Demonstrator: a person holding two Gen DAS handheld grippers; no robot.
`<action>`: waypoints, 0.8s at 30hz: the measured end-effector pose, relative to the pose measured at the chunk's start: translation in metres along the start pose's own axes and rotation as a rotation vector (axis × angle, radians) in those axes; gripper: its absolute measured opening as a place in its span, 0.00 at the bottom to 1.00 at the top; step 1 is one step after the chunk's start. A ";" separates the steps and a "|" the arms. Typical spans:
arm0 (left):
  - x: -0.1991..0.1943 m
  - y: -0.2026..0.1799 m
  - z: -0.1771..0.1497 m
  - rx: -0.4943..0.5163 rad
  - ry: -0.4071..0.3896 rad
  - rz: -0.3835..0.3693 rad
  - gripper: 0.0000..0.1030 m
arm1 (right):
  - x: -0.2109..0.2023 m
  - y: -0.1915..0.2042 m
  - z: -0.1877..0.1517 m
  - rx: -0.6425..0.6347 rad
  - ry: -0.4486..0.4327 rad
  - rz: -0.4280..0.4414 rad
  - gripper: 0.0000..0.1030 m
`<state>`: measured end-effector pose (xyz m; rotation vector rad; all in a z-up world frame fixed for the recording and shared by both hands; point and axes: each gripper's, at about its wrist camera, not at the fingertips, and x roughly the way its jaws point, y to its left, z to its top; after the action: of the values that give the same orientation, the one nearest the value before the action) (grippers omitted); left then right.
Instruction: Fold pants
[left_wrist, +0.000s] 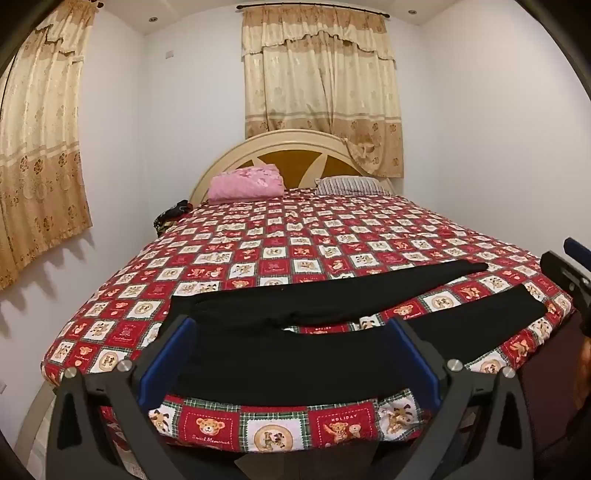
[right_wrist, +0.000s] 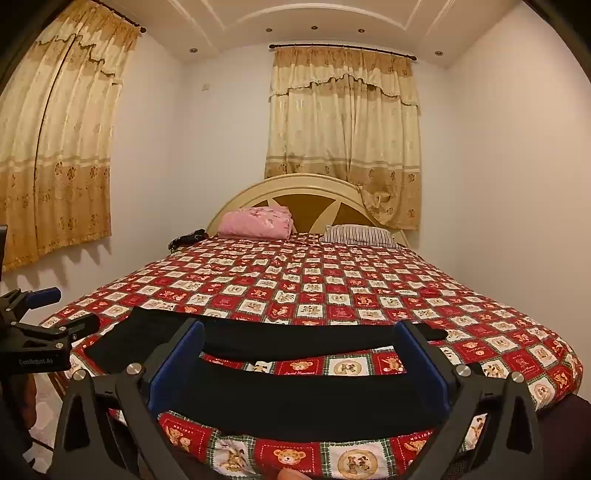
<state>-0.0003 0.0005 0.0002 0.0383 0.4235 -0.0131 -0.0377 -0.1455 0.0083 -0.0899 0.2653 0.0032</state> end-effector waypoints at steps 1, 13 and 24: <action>0.000 0.000 0.000 0.001 0.000 -0.001 1.00 | 0.001 0.000 0.000 -0.005 0.008 0.002 0.99; 0.004 0.000 -0.001 0.005 -0.005 0.008 1.00 | 0.004 0.000 -0.003 -0.005 0.001 -0.004 0.99; 0.005 0.007 -0.003 0.006 -0.002 0.007 1.00 | 0.011 -0.008 -0.011 -0.009 0.004 -0.003 0.99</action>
<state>0.0037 0.0078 -0.0043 0.0455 0.4214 -0.0071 -0.0296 -0.1545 -0.0041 -0.0991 0.2695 0.0016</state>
